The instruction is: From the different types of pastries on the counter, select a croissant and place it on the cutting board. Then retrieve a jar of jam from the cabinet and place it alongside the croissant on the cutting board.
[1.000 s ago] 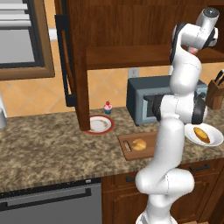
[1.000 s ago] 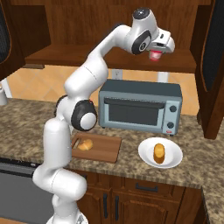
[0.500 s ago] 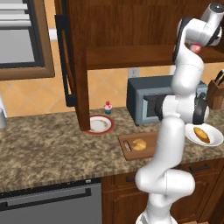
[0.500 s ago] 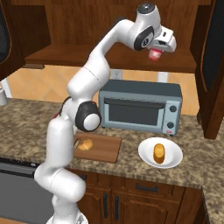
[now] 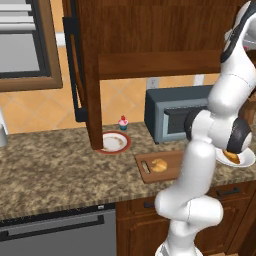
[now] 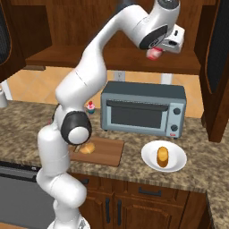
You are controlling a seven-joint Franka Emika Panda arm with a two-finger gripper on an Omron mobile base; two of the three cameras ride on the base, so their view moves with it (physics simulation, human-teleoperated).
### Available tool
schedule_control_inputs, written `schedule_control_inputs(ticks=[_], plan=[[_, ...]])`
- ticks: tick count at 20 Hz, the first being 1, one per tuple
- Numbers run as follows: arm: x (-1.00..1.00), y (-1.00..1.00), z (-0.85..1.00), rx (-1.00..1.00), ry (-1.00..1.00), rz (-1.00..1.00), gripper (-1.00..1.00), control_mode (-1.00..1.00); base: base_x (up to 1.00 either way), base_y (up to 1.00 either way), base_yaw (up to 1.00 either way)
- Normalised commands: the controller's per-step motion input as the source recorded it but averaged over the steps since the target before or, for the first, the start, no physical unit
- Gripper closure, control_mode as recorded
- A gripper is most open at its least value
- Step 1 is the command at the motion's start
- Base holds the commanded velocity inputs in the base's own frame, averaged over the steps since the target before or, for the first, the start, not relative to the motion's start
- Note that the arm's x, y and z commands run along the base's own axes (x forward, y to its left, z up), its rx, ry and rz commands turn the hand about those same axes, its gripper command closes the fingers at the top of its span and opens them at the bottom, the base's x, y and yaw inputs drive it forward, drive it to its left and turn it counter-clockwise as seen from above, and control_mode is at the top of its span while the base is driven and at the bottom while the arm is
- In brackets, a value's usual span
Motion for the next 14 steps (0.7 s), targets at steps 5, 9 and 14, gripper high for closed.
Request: schedule_control_inputs(ticks=[5,9,14], plan=[[-1.0,0.97,-0.62,-0.25,-0.22,0.14,1.0,-1.0,0.0,0.0,0.0],[-1.0,1.0,-0.95,-0.33,-0.26,0.16,1.0,-1.0,0.0,0.0,0.0],[-1.0,1.0,-0.91,-0.2,-0.29,0.17,1.0,-1.0,0.0,0.0,0.0]])
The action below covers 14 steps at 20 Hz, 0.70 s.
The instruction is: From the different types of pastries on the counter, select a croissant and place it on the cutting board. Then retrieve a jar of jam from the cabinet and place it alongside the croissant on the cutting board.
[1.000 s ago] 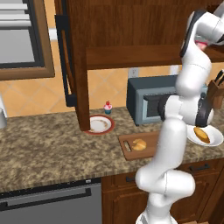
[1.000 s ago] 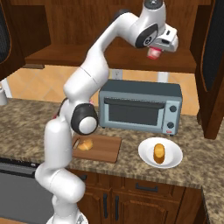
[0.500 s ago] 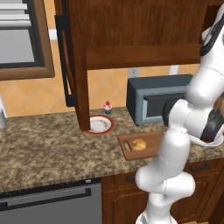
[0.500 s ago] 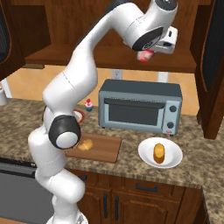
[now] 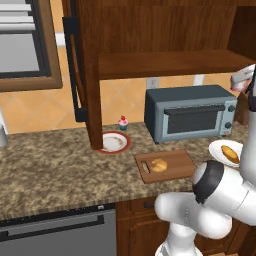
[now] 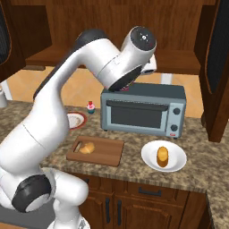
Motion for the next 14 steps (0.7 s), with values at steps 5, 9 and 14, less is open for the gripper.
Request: schedule_control_inputs(ticks=[5,9,14], plan=[[-0.97,1.0,-0.87,-0.06,-0.29,0.23,1.0,-1.0,0.0,0.0,0.0],[-0.17,0.82,-0.89,0.12,-0.17,0.34,1.0,-1.0,0.0,0.0,0.0],[0.13,0.32,-0.78,0.21,-0.1,0.4,1.0,-1.0,0.0,0.0,0.0]])
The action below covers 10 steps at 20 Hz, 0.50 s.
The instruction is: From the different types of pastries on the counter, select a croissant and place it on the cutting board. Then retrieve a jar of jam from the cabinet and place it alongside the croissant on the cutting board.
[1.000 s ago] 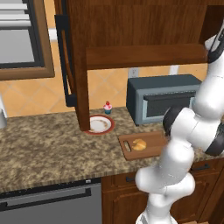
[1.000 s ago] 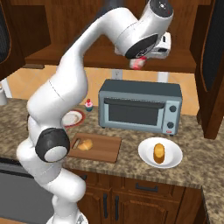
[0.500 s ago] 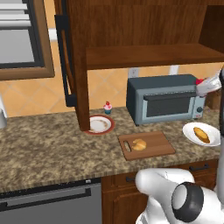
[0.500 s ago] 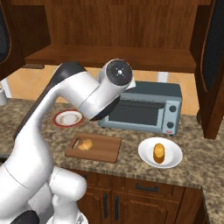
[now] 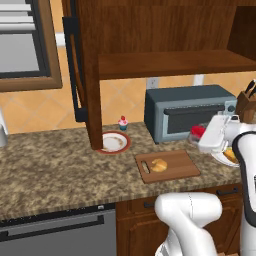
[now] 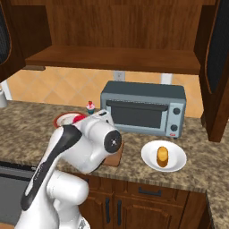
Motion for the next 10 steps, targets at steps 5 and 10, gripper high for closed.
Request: schedule_control_inputs(ticks=[5,10], plan=[[0.31,0.01,-0.71,0.14,0.04,0.37,1.0,-1.0,0.0,0.0,0.0],[0.31,-0.01,-0.92,-0.2,0.08,0.19,1.0,-1.0,0.0,0.0,0.0]])
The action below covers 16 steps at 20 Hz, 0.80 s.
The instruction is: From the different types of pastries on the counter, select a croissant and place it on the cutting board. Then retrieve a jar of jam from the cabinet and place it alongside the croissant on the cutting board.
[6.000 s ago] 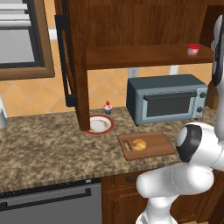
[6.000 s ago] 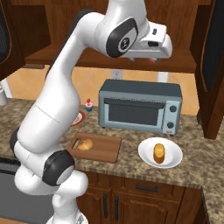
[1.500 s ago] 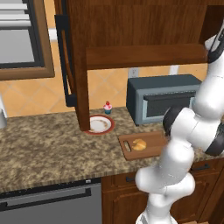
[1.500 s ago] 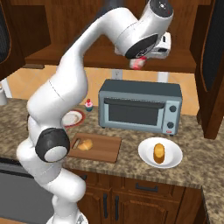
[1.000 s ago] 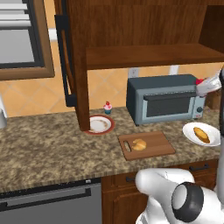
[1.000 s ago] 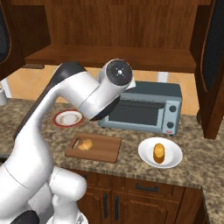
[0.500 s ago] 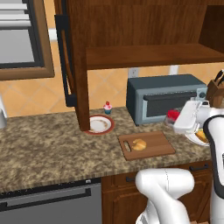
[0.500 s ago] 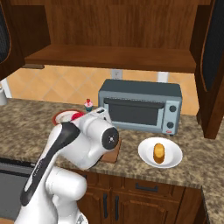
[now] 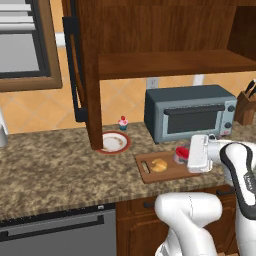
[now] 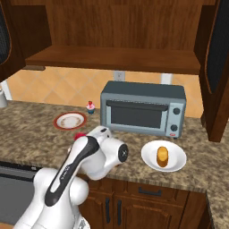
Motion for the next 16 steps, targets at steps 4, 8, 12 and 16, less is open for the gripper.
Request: schedule_control_inputs(ticks=[4,8,12,16], plan=[[0.05,-0.04,-0.44,-0.23,0.07,0.03,1.0,-1.0,0.0,0.0,0.0],[0.68,-0.45,-0.05,0.05,-0.05,0.09,1.0,-1.0,0.0,0.0,0.0],[0.88,-0.55,-0.06,0.08,-0.03,0.14,1.0,-1.0,0.0,0.0,0.0],[1.0,-0.64,-0.4,-0.02,0.0,0.08,1.0,-1.0,0.0,0.0,0.0]])
